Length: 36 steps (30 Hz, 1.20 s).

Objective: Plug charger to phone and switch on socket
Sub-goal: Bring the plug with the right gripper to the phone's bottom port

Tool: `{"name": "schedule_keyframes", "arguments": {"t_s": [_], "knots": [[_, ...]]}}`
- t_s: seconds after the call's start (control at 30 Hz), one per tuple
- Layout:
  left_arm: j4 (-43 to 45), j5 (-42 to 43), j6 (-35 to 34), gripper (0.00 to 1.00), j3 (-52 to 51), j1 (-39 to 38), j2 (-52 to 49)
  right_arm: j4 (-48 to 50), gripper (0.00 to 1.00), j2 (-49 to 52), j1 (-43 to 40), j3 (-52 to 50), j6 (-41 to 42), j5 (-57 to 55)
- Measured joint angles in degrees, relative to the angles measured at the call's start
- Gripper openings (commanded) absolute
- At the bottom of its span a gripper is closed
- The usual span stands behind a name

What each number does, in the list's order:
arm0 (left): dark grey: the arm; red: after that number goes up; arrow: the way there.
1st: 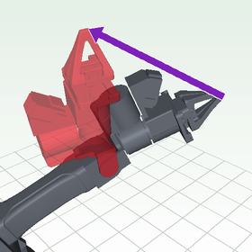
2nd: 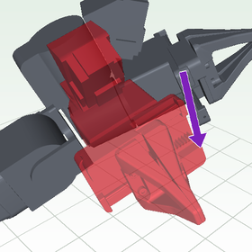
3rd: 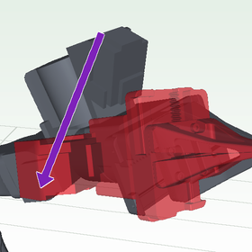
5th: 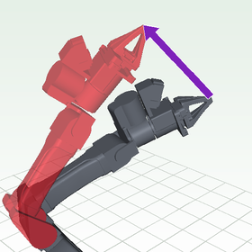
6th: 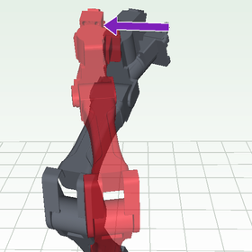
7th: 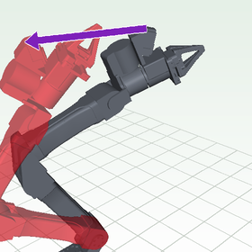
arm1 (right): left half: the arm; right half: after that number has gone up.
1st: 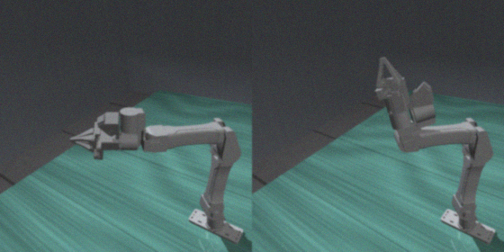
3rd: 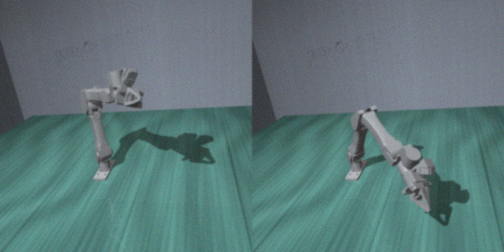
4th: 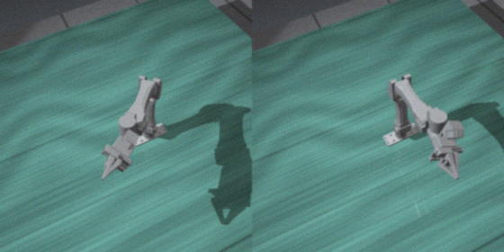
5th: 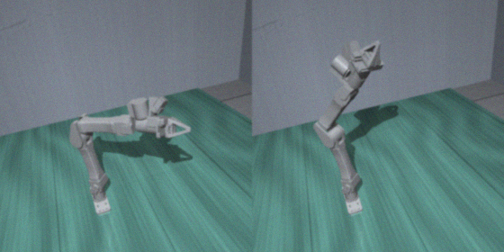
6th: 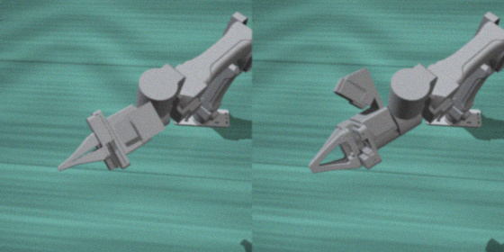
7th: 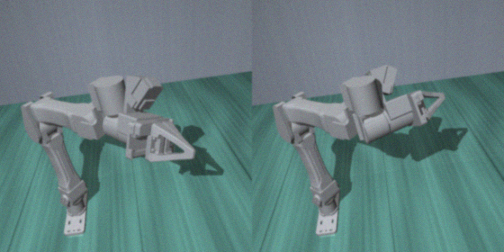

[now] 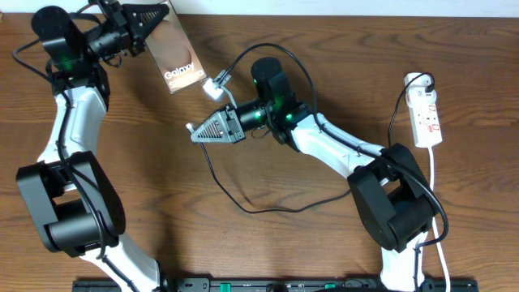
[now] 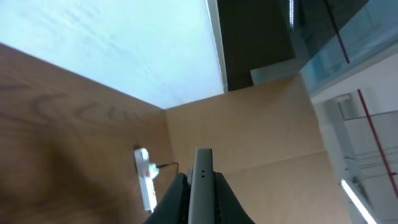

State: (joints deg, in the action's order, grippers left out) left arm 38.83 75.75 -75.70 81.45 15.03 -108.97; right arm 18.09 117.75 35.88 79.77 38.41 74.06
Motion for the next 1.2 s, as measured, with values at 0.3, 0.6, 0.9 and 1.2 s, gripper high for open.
{"name": "schedule_keyframes", "arguments": {"t_s": [0.3,0.6,0.9,1.2], "knots": [[0.66,2.75,-3.21,0.08,-0.02,4.74,0.00,5.42,0.01,0.00,-1.16,0.00,3.56,-1.68],[7.19,4.02,-5.27,0.07,-0.11,3.76,0.00,22.49,0.01,0.02,-1.20,0.11,15.06,-3.65],[11.21,4.20,-5.55,0.07,-0.11,1.81,0.00,30.93,0.01,0.04,-1.20,0.11,23.12,-4.04],[11.17,4.55,-7.17,0.07,-0.13,-0.46,0.00,31.04,0.01,0.04,-1.20,0.11,24.22,-4.04]]}}
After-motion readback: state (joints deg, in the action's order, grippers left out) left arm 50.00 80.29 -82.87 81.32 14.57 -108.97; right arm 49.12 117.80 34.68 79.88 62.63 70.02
